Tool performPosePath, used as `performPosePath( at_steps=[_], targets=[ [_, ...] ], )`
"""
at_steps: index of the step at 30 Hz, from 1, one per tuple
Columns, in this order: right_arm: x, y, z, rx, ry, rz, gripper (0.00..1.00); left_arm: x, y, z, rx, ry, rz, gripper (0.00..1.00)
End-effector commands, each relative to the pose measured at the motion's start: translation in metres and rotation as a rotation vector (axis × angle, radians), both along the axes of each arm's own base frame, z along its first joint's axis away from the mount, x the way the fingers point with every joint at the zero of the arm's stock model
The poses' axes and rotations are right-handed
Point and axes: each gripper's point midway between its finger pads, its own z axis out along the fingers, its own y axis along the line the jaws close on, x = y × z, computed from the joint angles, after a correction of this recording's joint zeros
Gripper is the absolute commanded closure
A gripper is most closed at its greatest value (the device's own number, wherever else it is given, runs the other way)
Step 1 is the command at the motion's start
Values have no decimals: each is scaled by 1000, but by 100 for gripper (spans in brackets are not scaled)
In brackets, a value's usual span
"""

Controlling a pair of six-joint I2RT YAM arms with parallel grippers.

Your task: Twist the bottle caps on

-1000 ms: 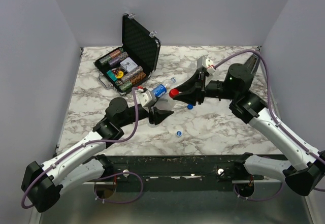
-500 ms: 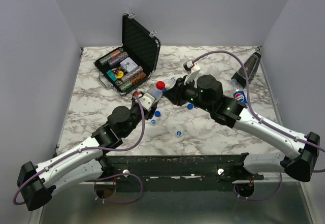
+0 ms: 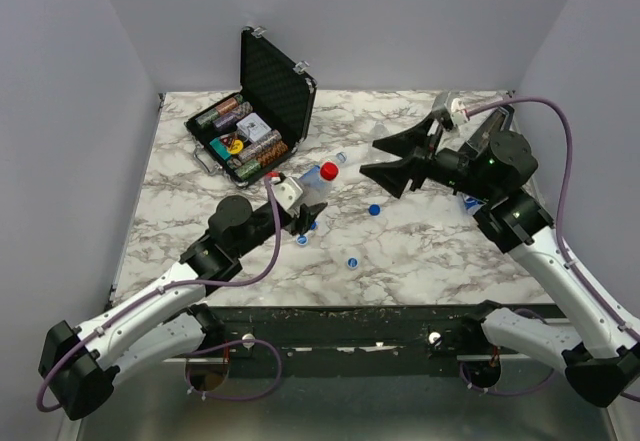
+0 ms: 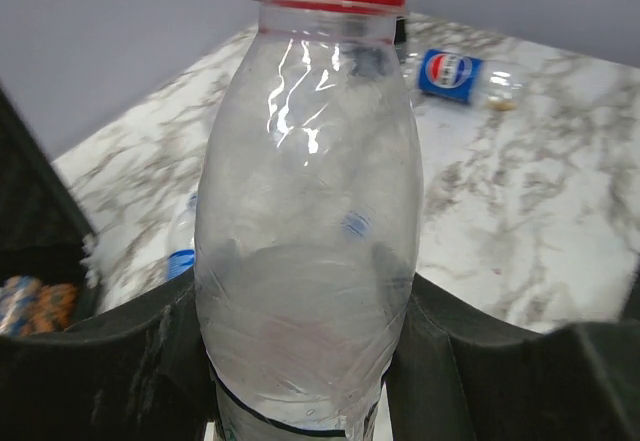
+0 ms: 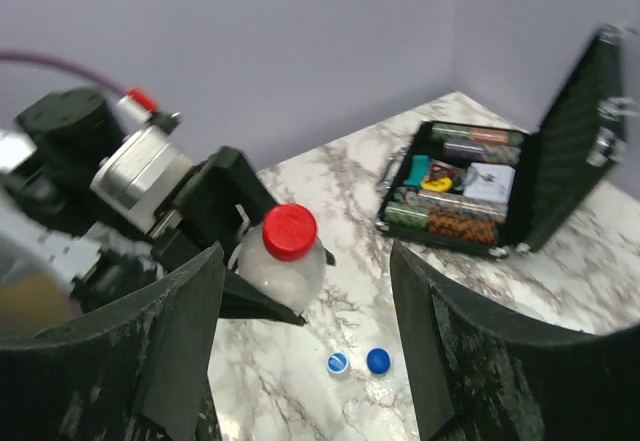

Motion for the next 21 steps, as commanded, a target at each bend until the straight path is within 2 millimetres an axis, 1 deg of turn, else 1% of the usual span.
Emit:
performPosePath(
  at_steps=[1,2,5,8,12,18,21],
  targets=[
    [-49,19,-12,-96,-222,372,25,-52,-44,24,-85,30,-400,51],
    [-53,20,-13,-100,-233,407,25,-58,-48,25,-92,38,-437,51],
    [-57,23,-16,-129,-304,469,25,-70,-55,23,-104,60,-522,50],
    [-60,25,-21,-144,-319,507,25,-76,-59,25,-118,74,-570,50],
    [-63,28,-23,-146,-321,554,26,-79,-62,25,-127,84,-597,50],
    [-64,32,-32,-147,-290,609,32,-81,-63,26,-133,85,-608,50],
    [-64,32,-35,-147,-273,623,37,-80,-63,26,-135,83,-605,50]
  ],
)
